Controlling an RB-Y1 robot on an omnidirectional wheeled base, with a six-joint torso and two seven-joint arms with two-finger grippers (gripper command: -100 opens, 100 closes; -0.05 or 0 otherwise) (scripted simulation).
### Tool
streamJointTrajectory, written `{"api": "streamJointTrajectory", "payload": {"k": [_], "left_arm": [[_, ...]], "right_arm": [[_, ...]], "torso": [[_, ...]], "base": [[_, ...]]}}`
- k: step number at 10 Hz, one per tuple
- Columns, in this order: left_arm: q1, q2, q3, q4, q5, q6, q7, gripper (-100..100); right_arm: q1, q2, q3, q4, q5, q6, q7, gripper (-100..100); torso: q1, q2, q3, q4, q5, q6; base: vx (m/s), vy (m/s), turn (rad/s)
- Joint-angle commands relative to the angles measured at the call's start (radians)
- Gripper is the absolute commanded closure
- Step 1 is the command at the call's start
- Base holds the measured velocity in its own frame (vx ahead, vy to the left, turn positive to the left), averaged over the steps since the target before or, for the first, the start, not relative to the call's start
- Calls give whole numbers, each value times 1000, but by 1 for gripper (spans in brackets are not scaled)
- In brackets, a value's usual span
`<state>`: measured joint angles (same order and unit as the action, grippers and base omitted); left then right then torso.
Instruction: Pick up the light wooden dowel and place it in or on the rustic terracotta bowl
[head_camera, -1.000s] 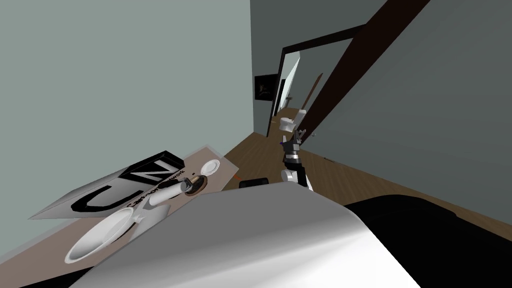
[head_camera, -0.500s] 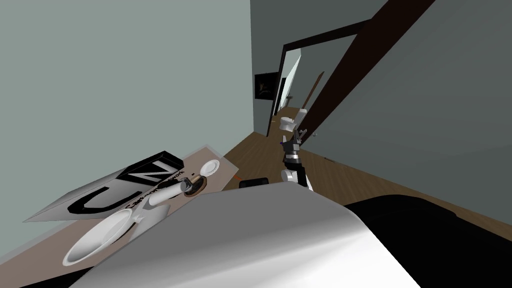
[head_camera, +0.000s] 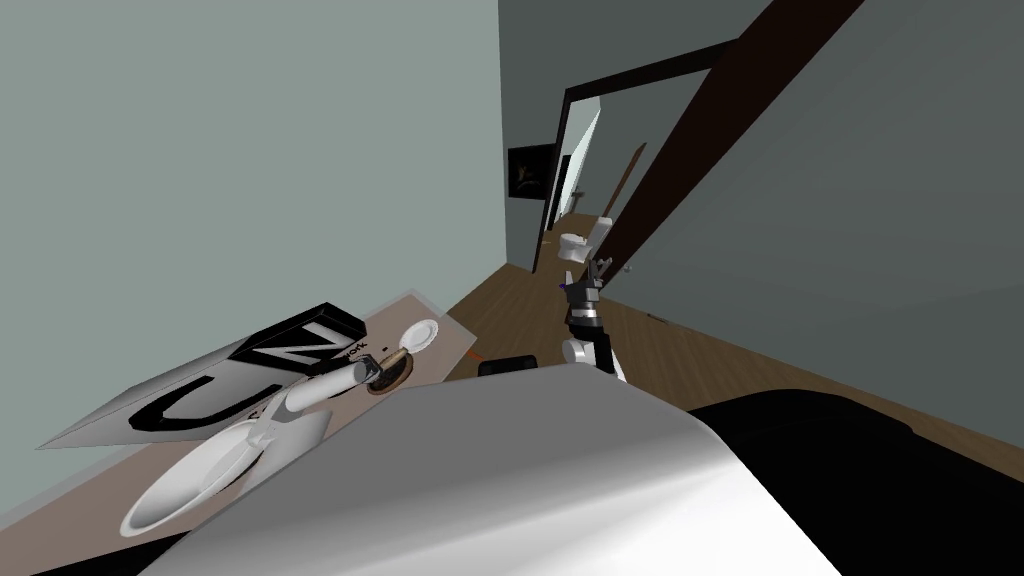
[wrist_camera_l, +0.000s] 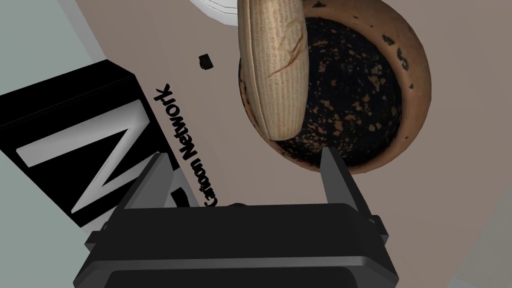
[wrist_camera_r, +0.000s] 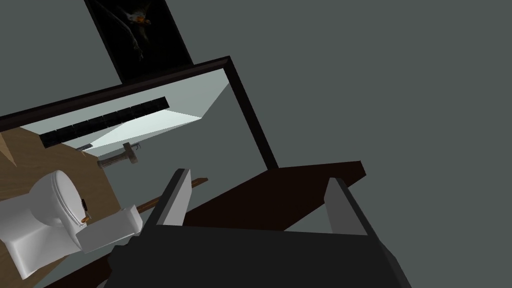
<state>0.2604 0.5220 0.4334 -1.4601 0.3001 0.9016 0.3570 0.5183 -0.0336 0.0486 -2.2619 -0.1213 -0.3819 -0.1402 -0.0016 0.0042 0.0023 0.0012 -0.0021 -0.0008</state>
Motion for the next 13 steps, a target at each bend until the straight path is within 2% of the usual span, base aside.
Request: {"api": "streamJointTrajectory", "payload": {"k": [1, 6, 7, 8, 13], "left_arm": [[5, 9, 4, -28, 5, 31, 9, -100], [25, 41, 21, -115, 30, 121, 31, -100], [23, 37, 19, -104, 27, 107, 27, -100], [24, 37, 19, -107, 27, 111, 28, 0], [24, 37, 19, -106, 27, 111, 28, 0]], "right_arm": [[0, 0, 0, 0, 0, 0, 0, 0], [0, 0, 0, 0, 0, 0, 0, 0], [0, 0, 0, 0, 0, 0, 0, 0], [0, 0, 0, 0, 0, 0, 0, 0], [0, 0, 0, 0, 0, 0, 0, 0]], "torso": [[0, 0, 0, 0, 0, 0], [0, 0, 0, 0, 0, 0], [0, 0, 0, 0, 0, 0], [0, -1, 0, 0, 0, 0], [0, -1, -1, 0, 0, 0]], "base": [[-13, -2, -17], [-11, -2, -19], [0, 0, 0], [0, 0, 0], [0, 0, 0]]}}
